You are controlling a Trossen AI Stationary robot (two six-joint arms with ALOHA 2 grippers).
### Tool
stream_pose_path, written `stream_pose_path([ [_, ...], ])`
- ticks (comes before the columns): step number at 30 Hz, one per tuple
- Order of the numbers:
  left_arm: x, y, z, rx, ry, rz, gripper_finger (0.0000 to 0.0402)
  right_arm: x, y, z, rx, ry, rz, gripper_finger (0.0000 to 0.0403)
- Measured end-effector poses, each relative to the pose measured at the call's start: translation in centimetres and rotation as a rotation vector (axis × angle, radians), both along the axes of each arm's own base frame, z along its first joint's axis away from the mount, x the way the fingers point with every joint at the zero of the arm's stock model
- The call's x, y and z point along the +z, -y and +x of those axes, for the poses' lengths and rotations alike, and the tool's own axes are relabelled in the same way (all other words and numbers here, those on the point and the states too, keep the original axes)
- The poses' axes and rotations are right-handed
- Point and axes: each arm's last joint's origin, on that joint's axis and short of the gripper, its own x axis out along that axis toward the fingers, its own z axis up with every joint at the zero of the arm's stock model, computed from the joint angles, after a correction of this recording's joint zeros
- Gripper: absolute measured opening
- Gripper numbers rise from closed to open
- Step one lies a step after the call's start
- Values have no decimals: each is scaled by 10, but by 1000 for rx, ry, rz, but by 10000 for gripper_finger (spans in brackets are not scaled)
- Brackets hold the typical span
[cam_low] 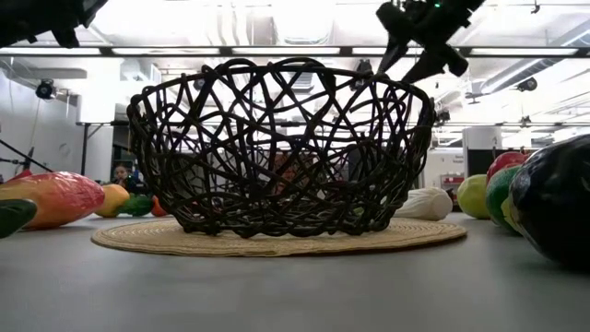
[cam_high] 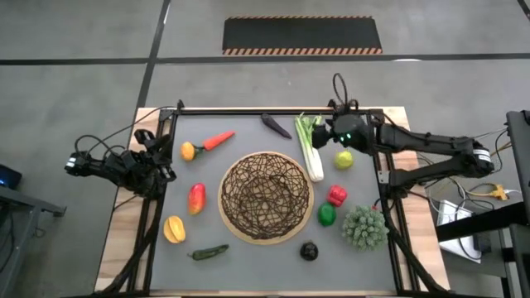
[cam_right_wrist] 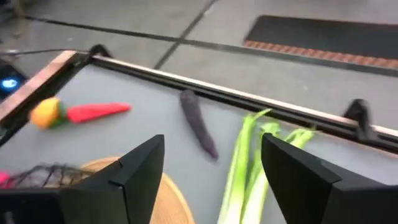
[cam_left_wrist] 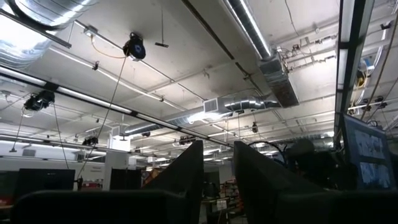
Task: Build produce basket
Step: Put the celery into the wire basket
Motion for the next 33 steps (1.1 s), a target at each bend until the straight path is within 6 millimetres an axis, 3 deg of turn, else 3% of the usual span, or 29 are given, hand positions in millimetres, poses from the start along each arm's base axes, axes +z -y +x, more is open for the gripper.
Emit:
stream_pose_path([
  [8,0,0,0,1,-1,0,70,9,34,26,-65,-238,108,313],
  [12,0,0,0,1,-2,0,70,2,55,38,-42,-317,217,332],
  [21,0,0,0,0,-2,0,70,-44,95,55,21,-426,483,345],
  [33,0,0,0,0,-1,0,70,-102,133,62,35,-513,669,350],
])
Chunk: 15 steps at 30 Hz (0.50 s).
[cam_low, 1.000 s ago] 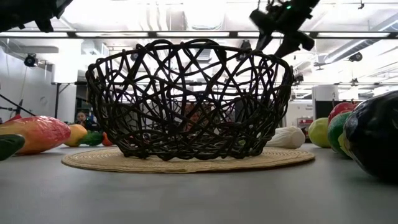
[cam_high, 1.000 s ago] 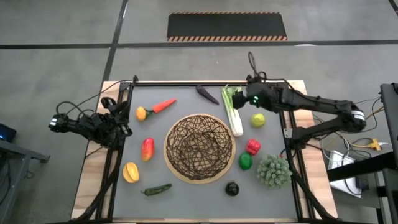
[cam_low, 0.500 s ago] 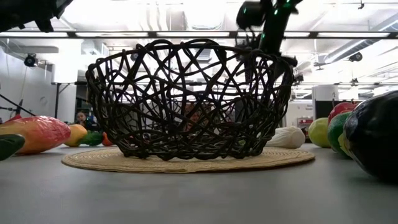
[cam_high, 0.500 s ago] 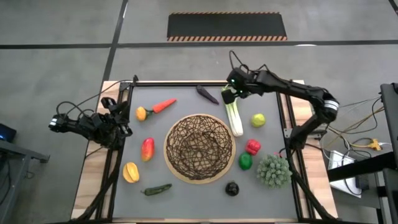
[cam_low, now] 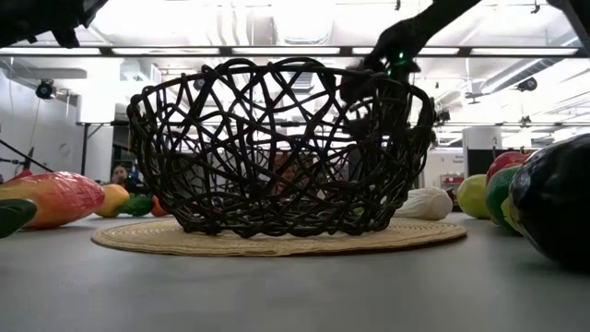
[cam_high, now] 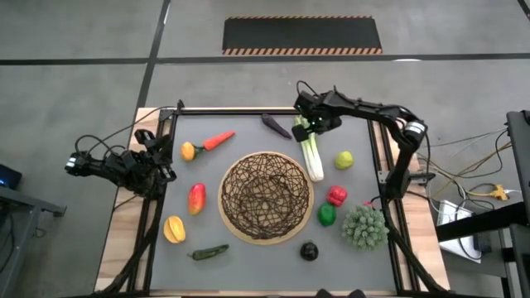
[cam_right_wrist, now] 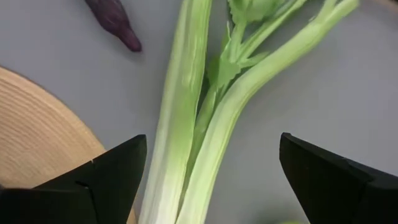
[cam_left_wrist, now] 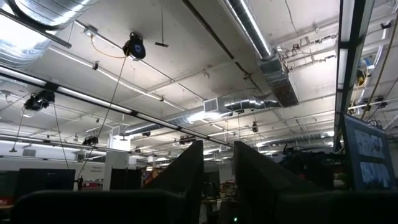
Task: Build produce basket
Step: Put the celery into the wire basket
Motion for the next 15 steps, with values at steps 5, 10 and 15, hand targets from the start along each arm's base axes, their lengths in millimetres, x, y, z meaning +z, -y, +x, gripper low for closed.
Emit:
stream_pose_path([
  [5,0,0,0,0,0,0,70,-17,8,2,-4,-22,45,350],
  [10,0,0,0,1,0,1,70,-31,10,5,11,-33,86,350],
  [15,0,0,0,13,-7,14,70,-42,13,10,17,-15,103,350],
])
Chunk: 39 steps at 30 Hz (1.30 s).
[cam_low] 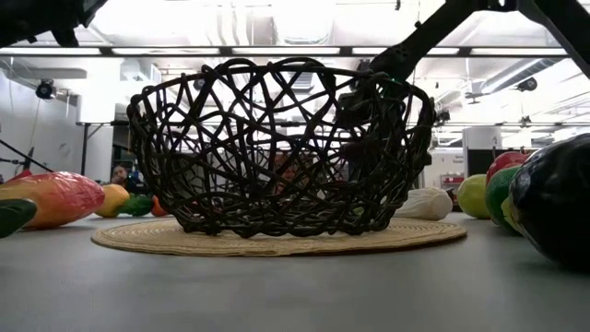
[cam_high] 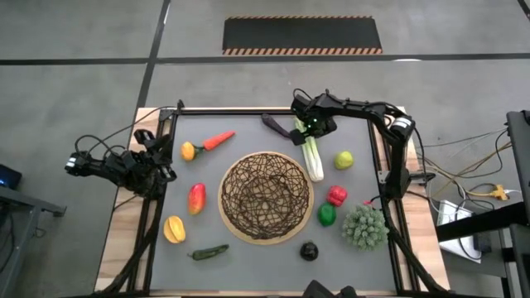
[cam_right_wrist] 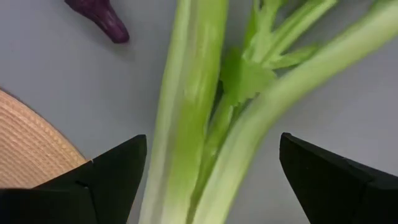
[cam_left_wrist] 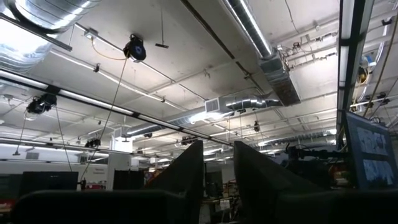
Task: Build produce basket
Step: Put the celery into the wire basket
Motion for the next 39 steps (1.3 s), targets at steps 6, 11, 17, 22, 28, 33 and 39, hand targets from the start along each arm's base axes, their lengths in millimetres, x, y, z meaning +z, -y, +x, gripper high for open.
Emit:
stream_pose_path([
  [6,0,0,0,1,0,1,70,-9,3,4,2,9,-2,339],
  [11,0,0,0,2,0,2,70,-14,4,5,-5,-2,-2,318],
  [17,0,0,0,2,-1,2,70,-20,5,6,-16,-15,7,266],
  [22,0,0,0,2,-1,2,70,-24,5,7,-24,-25,13,214],
  [28,0,0,0,1,-1,1,70,-24,5,7,-27,-21,11,164],
  [33,0,0,0,1,-1,1,70,-22,6,7,-40,-23,-6,131],
  [39,0,0,0,1,-1,2,70,-21,6,7,-40,-20,-11,75],
])
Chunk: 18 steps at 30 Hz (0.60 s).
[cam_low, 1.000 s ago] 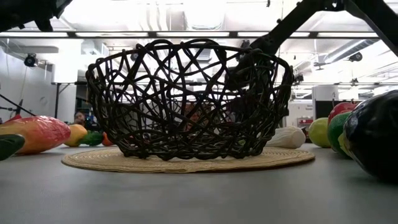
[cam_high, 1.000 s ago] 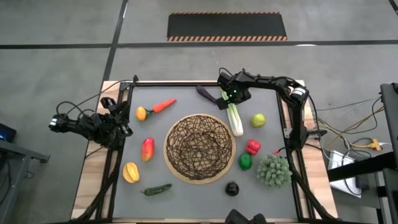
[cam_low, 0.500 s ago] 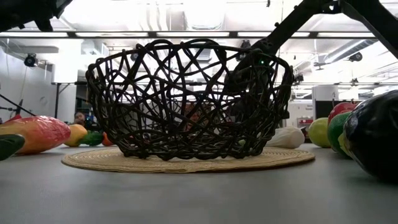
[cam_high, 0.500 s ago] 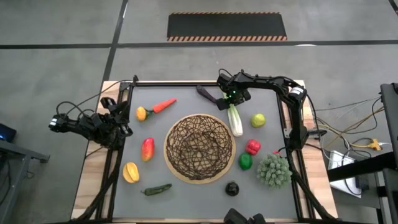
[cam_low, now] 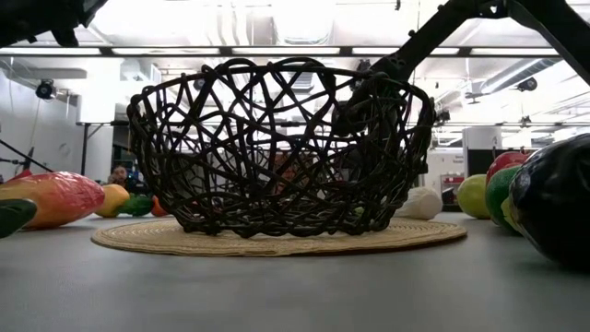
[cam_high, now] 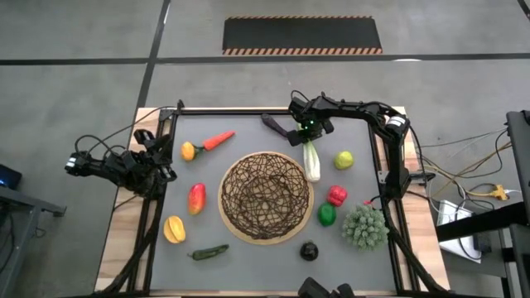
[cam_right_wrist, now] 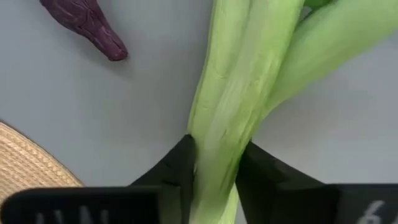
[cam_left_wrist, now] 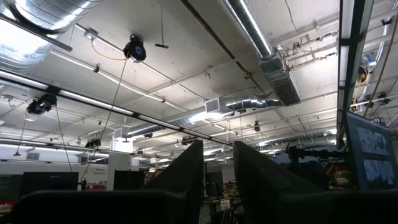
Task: Build produce basket
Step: Put the celery into the wire basket
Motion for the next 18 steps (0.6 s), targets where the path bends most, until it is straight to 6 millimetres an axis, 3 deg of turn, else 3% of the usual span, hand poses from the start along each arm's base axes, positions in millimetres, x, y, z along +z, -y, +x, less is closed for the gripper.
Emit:
stream_pose_path([
  [9,0,0,0,0,0,0,70,9,-1,-2,15,14,-28,31],
  [18,0,0,0,1,-1,1,70,46,-5,-10,45,79,-116,27],
])
